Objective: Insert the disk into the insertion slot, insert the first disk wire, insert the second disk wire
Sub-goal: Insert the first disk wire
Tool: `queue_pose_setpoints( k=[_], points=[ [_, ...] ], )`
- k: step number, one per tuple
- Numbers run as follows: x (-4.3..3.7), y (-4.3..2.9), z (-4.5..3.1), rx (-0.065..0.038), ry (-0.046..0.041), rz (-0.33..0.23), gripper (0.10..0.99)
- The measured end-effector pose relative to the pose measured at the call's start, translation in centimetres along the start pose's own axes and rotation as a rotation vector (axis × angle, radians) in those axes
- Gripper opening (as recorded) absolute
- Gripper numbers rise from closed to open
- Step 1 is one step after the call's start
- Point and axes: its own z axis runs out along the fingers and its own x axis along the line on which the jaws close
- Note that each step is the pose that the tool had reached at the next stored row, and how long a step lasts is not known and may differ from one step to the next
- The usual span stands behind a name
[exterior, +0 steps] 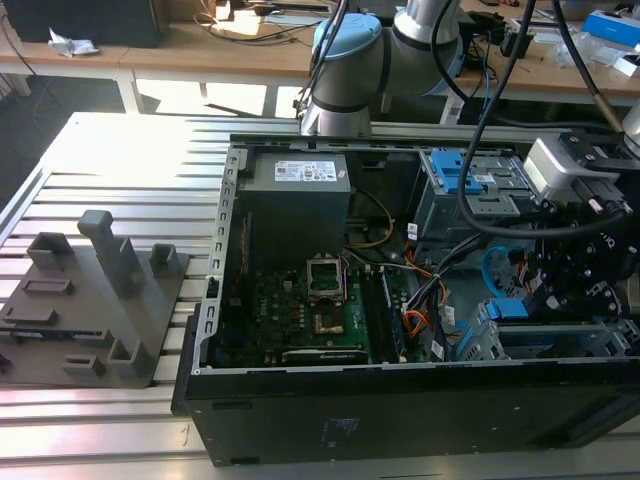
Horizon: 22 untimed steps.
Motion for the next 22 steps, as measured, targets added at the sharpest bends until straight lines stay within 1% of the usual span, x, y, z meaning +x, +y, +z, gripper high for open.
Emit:
queue_pose_setpoints(
  k=[9,10,12,16,20,22],
  points=[
    [0.01,0.04,-0.86,0.0,0.0001,0.0,0.106],
    [0.02,0.06,-1.06,0.0,0.0002,0.0,0.106],
    [0.03,0.1,-1.81,0.0,0.0001,0.0,0.106],
    [0.04,0.15,-2.72,0.0,0.0001,0.0,0.106],
    [0.05,0.18,-3.28,0.0,0.0001,0.0,0.106],
    [0.06,0.2,-3.72,0.0,0.0002,0.0,0.106]
  ],
)
